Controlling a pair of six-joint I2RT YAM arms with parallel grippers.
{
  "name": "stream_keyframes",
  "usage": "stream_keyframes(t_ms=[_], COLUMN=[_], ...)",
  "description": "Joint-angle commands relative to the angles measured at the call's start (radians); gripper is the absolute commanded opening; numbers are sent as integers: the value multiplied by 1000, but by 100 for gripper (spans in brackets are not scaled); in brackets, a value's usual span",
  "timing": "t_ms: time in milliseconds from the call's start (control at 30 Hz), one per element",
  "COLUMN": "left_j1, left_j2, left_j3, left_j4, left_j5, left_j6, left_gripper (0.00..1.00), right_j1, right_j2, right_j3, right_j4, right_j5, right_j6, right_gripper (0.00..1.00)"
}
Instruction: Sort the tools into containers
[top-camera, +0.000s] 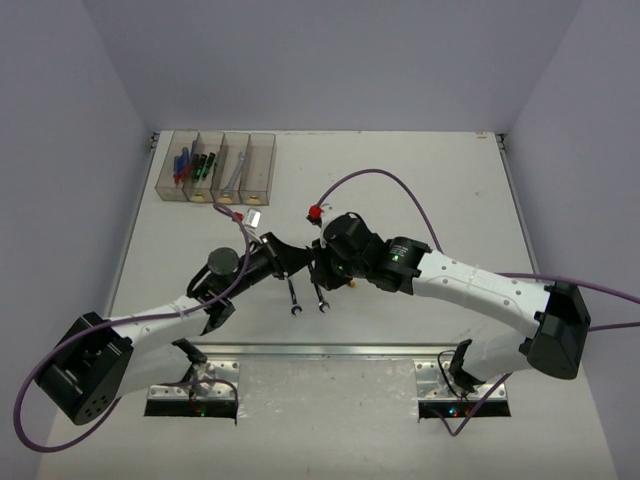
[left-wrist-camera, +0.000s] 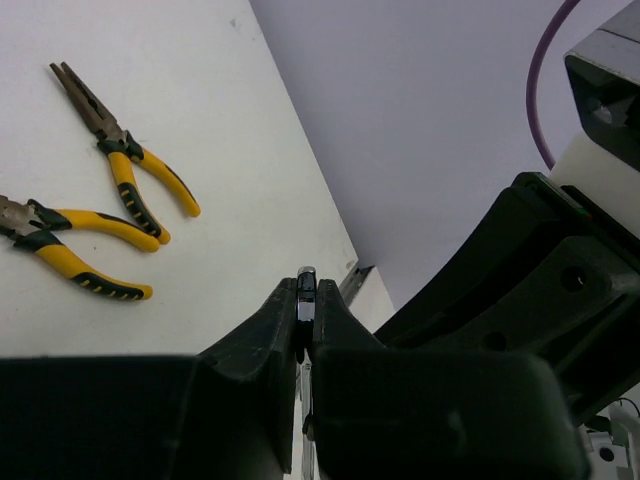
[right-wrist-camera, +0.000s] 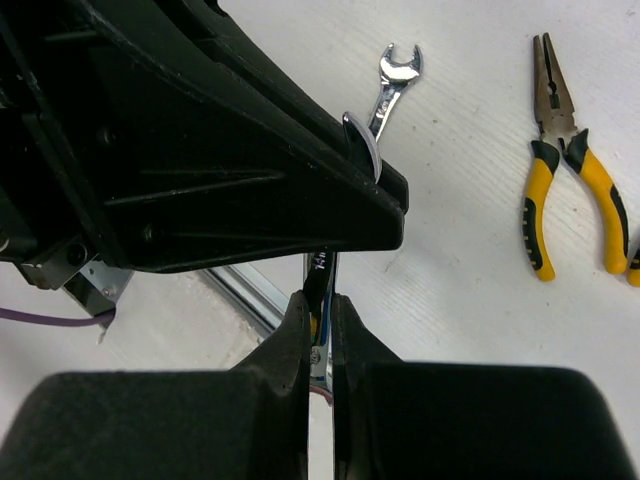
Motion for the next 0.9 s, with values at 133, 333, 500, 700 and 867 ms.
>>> stream_keyframes(t_ms=[133,333,500,700,867], left_j1=[-27,68,284,405,494], left_j2=[27,120,399,734,957], left_j3=[151,569,882,1346,1612], left_j4=[-59,-687,-920,-1030,-1068], left_j5=[-45,-282,-329,-587,-595], left_j6=[124,534,740,966,1125], left_gripper=[0,0,0,0,0], right_j1=[2,-31,-153,-167,-167], right_j2=[-76,-232,-409,-484,-508], right_j3=[-4,-70,-172,-225,-256], right_j4=[55,-110,-172,-206,-217], right_j5=[75,329,355,348,298], right_j6=[-25,27,28,-2,-10], right_gripper=[33,99,99,99,99])
